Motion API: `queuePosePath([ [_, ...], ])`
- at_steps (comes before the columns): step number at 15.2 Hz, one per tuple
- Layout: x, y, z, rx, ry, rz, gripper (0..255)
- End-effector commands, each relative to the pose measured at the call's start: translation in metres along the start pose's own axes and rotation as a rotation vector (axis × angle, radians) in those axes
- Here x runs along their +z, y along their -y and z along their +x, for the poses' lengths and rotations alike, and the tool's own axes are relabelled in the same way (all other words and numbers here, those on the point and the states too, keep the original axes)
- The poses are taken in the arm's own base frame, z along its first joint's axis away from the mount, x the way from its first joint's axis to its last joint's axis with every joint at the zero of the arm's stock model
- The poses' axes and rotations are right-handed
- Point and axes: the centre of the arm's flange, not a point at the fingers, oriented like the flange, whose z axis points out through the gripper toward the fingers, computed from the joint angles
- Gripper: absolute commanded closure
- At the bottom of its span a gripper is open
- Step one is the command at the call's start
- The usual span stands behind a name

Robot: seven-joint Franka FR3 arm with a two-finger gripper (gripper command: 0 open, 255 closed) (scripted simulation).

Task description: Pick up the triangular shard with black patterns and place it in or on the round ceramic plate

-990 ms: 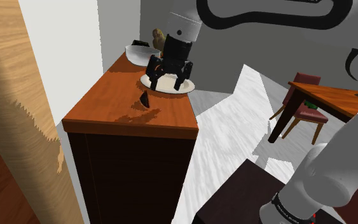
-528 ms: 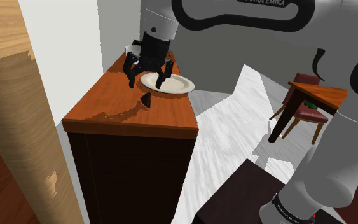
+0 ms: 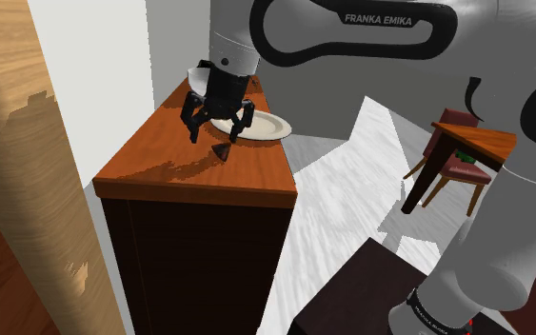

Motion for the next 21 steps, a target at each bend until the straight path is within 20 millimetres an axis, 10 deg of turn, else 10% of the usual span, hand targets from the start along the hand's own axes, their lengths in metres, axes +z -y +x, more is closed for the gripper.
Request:
queuePosePath([
  [1, 0.000, 0.000, 0.000, 0.000, 0.000, 0.000, 0],
  [4, 0.000, 0.000, 0.000, 0.000, 0.000, 0.000, 0],
  [5, 0.000, 0.000, 0.000, 0.000, 0.000, 0.000, 255],
  [14, 0.000, 0.000, 0.000, 0.000, 0.000, 0.000, 255],
  [15, 0.000, 0.000, 0.000, 0.000, 0.000, 0.000, 0],
  [21, -0.024, -0.022, -0.051, 0.067, -0.064, 0.006, 0],
])
